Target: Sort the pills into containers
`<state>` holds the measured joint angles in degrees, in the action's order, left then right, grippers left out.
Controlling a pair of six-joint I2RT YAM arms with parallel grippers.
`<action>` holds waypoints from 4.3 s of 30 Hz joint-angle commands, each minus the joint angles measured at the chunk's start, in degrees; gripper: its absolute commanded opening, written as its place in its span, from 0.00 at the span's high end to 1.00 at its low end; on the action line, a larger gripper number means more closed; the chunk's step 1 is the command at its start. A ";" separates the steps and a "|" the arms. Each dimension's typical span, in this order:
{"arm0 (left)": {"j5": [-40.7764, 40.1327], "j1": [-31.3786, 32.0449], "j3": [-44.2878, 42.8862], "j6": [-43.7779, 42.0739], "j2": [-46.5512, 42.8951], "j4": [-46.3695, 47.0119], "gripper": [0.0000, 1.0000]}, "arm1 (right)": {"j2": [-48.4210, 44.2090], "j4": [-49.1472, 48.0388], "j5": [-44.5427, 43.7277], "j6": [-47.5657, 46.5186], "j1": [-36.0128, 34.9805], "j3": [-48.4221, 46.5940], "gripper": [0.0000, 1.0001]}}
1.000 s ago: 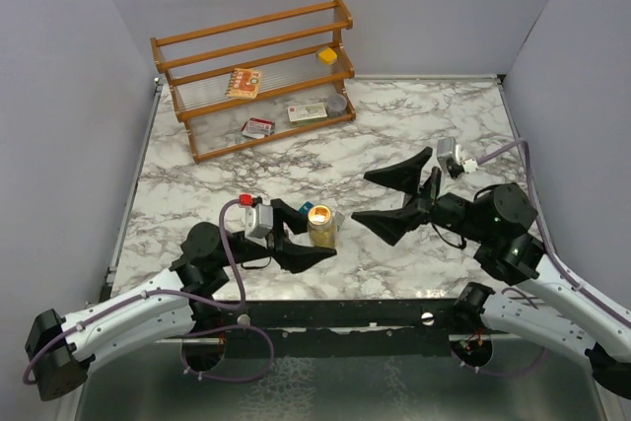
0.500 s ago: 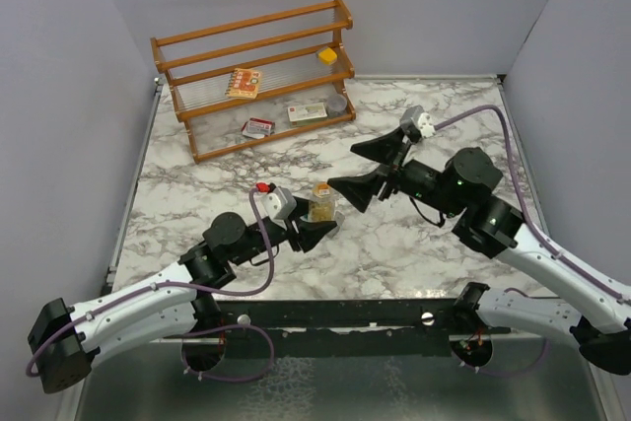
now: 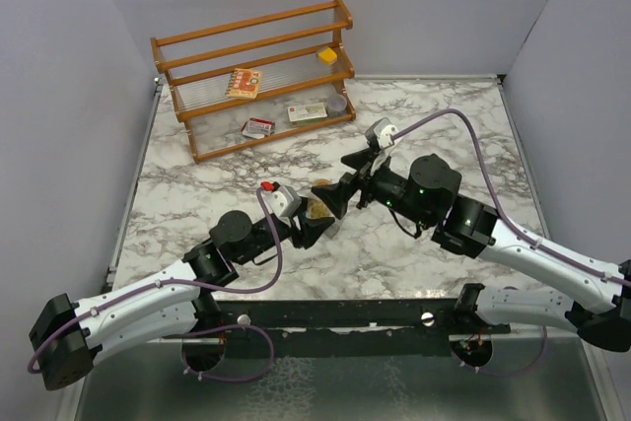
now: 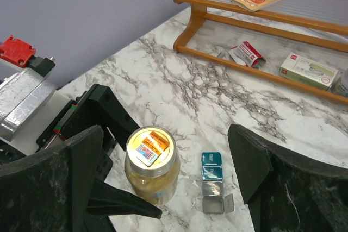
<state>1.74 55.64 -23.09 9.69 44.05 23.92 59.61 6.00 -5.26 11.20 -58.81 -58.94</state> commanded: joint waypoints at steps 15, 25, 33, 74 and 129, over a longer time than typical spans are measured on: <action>-2.99 0.22 -1.34 -0.60 -1.86 1.67 1.00 | 2.87 -5.38 -7.92 1.16 -4.63 2.92 0.12; -2.81 0.17 -1.38 -0.52 -1.02 2.09 1.00 | 3.94 -5.48 -7.37 1.01 -4.65 2.59 0.27; -2.55 0.17 -1.34 -0.29 -1.01 2.27 1.00 | 4.11 -5.30 -7.05 0.60 -4.63 2.39 0.46; 31.18 0.17 -3.10 4.42 -8.28 4.77 1.00 | -7.11 -9.31 16.97 1.45 -4.57 8.27 0.98; 57.66 2.88 -4.12 9.11 -8.51 11.87 1.00 | -10.93 -17.42 25.29 -6.95 -4.57 2.75 0.98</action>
<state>48.58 56.01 -26.79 22.59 36.86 31.88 50.87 -3.22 32.42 3.36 -65.06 -55.09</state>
